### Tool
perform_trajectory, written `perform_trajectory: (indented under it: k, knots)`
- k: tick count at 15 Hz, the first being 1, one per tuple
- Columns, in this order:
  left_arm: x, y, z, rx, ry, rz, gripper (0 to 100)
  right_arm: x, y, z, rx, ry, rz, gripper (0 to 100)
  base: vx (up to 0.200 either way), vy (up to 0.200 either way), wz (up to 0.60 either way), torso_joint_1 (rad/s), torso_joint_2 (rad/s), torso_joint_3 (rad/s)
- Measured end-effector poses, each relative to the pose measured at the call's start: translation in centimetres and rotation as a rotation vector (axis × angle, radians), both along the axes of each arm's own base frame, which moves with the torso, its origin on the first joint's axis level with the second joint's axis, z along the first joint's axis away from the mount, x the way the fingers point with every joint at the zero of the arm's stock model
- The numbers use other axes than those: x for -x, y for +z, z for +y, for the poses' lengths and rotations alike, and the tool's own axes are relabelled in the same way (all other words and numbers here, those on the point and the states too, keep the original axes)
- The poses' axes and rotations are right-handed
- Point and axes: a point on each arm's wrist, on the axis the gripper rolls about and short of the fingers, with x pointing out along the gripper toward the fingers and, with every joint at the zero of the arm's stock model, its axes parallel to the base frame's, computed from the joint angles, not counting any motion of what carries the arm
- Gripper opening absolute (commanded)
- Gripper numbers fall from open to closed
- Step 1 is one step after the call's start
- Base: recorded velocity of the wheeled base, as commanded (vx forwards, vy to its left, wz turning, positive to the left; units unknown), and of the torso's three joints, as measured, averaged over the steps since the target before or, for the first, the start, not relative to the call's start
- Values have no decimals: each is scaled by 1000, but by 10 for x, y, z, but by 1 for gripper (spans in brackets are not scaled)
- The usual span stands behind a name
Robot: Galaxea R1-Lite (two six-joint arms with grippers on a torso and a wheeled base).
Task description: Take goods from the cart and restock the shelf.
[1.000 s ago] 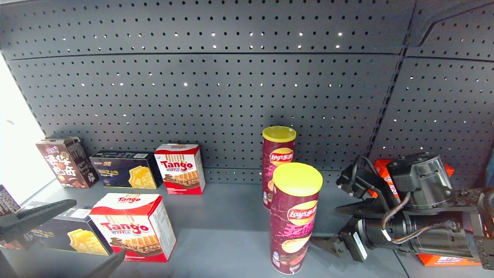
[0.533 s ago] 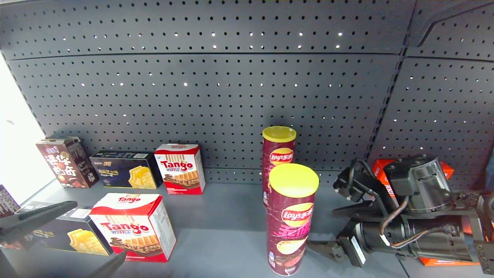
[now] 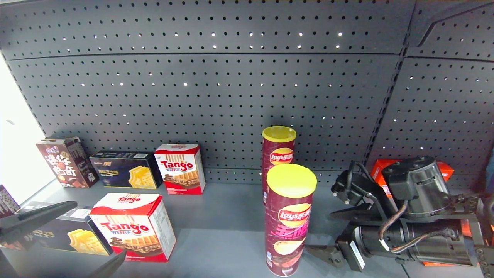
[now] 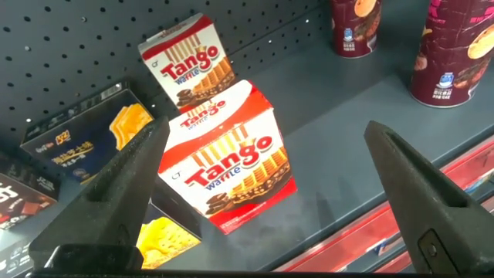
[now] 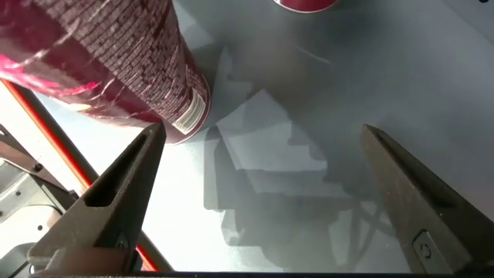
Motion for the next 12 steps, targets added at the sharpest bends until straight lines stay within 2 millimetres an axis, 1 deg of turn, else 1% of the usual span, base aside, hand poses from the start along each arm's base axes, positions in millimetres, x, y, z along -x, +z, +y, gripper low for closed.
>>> perform_trajectory:
  k: [4, 12]
  knots:
    - [0, 0, 0, 1, -2, 0, 100, -1, 0, -1, 0, -6, -1, 100, 0, 0, 0, 0, 0, 0]
    - [0, -2, 0, 14, 1, 15, 100, -2, -2, 4, 6, 6, 7, 100, 0, 0, 0, 0, 0, 0]
